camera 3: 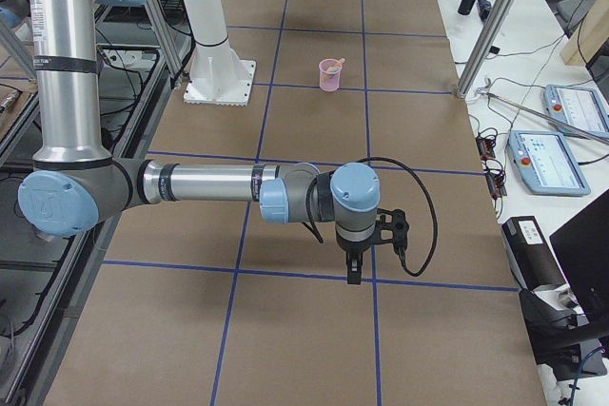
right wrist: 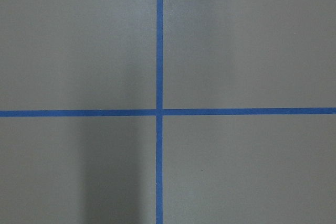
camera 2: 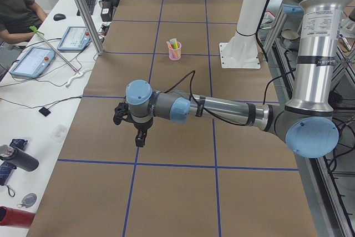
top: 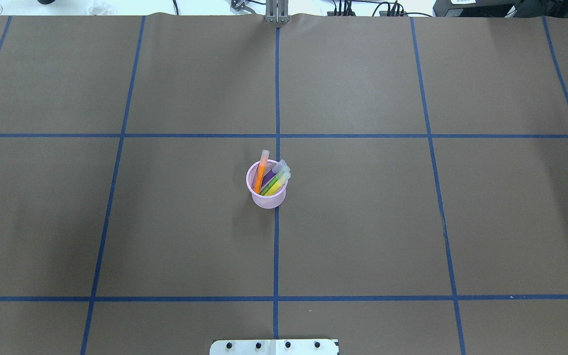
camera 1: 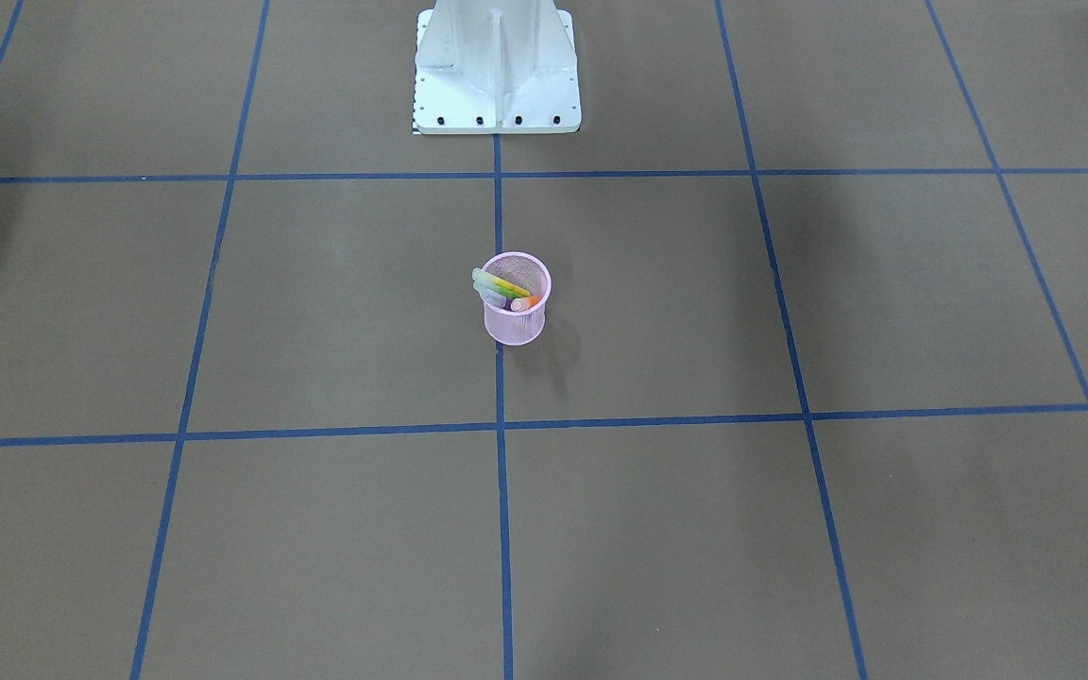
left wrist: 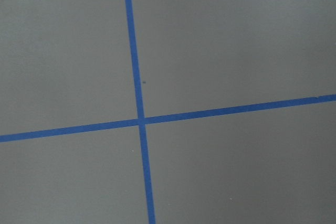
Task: Collect pens into pen holder
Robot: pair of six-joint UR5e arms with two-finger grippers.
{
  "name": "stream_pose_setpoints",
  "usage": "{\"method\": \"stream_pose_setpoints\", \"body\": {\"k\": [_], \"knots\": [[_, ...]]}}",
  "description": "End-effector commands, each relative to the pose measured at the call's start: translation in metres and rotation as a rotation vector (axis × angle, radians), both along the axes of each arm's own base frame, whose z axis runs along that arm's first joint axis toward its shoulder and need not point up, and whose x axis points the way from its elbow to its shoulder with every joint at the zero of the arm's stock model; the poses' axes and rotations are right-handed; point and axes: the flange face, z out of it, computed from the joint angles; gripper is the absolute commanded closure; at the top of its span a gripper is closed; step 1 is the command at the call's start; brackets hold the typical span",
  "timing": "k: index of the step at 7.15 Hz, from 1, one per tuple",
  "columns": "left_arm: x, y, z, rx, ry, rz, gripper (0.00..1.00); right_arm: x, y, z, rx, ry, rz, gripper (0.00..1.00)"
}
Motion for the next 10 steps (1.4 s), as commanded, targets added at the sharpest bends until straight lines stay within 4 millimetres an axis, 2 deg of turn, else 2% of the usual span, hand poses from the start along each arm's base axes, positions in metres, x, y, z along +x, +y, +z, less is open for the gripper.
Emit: {"method": "stream_pose_setpoints", "body": {"k": [1,10], "knots": [[-0.0014,0.0259,-0.0104,0.016,0.008,0.001,0.01,-0.0014,0.0007,0.0011,0.001,-0.01,-0.006,0.01],[-0.0006,0.0259,-0.0099,0.018,0.008,0.002,0.01,-0.0028,0.0034,-0.0013,0.025,-0.025,-0.01,0.01]]}}
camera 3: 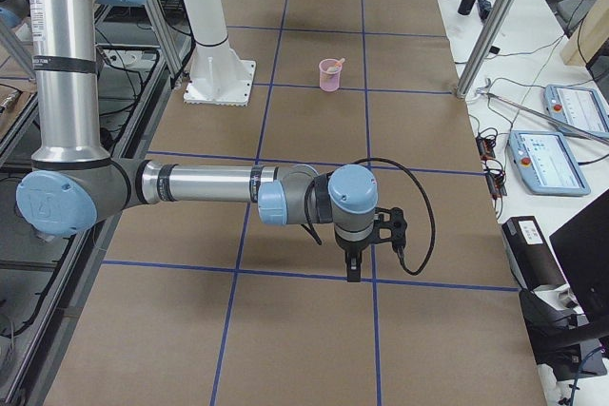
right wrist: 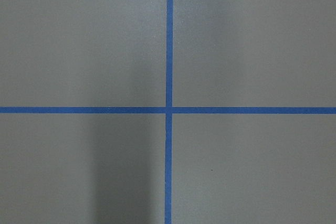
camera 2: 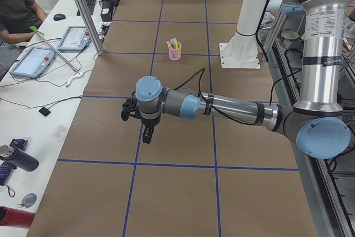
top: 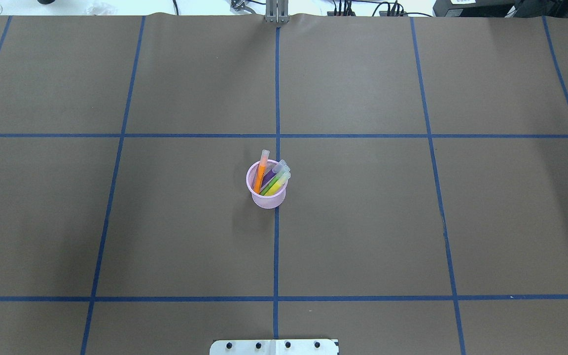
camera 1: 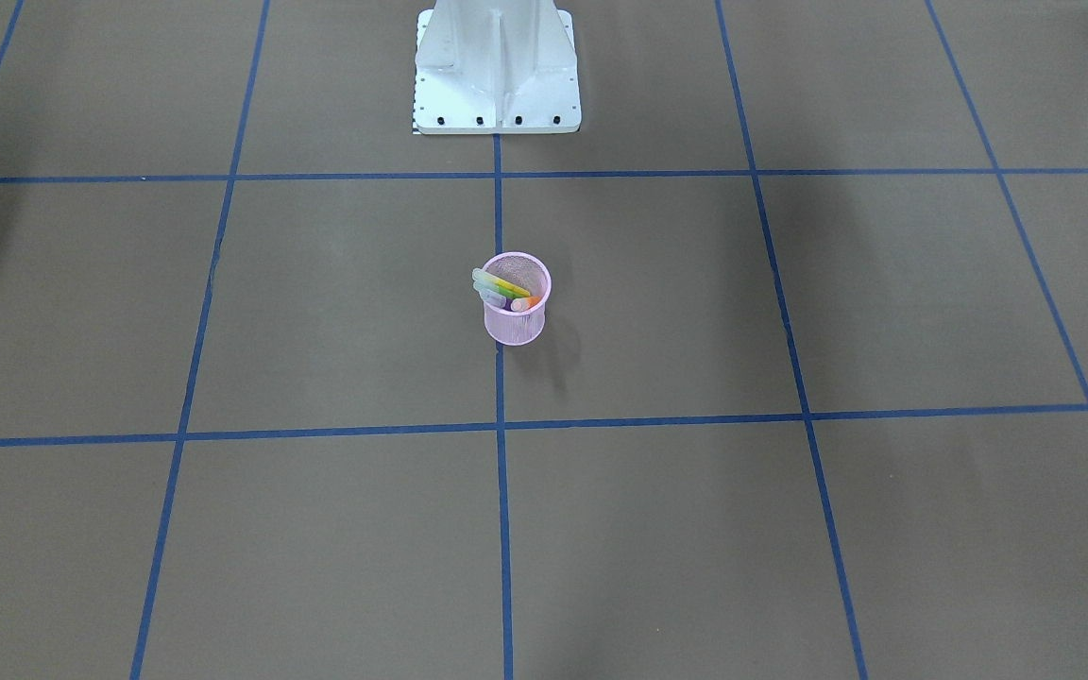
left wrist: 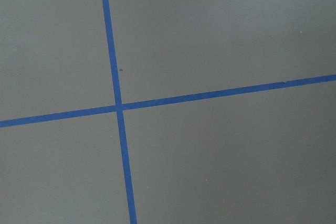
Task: Collect pens into pen holder
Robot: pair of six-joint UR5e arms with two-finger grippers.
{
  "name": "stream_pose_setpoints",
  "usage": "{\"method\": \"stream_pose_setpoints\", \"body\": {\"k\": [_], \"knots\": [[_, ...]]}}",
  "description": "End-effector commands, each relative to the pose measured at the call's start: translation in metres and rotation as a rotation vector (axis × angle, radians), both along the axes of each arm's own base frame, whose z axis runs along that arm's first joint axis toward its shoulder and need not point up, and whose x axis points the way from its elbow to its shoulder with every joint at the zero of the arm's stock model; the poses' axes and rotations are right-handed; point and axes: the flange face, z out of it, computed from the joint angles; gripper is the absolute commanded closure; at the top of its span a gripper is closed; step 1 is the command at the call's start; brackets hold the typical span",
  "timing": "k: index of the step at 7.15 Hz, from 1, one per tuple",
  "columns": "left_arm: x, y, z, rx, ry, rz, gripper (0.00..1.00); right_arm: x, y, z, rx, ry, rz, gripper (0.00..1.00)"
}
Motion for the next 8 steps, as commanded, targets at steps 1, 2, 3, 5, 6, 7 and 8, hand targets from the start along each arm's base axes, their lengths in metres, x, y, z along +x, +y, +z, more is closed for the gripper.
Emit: {"method": "stream_pose_setpoints", "body": {"k": [1,2,3,5,6,7,8], "knots": [[0.0,0.002,-0.002,0.003,0.002,0.0,0.01,0.0,0.004,0.003,-0.006,-0.001,-0.001,0.01],[0.0,0.003,-0.005,0.009,0.002,0.0,0.01,-0.001,0.009,0.007,-0.007,-0.011,-0.002,0.01],[0.0,0.003,-0.006,0.011,0.002,0.0,0.01,-0.002,0.016,0.013,0.006,-0.013,-0.001,0.01],[0.0,0.002,-0.008,0.017,0.002,0.002,0.01,-0.002,0.018,0.016,0.01,-0.013,-0.001,0.01],[0.0,0.003,-0.014,0.028,0.003,0.002,0.0,-0.002,0.018,0.016,0.009,-0.013,0.0,0.01],[0.0,0.003,-0.021,0.042,0.003,0.002,0.0,-0.002,0.016,0.012,0.018,-0.012,0.0,0.01],[0.0,0.002,-0.023,0.048,0.002,0.002,0.01,-0.002,0.013,0.011,0.018,-0.01,0.001,0.01]]}}
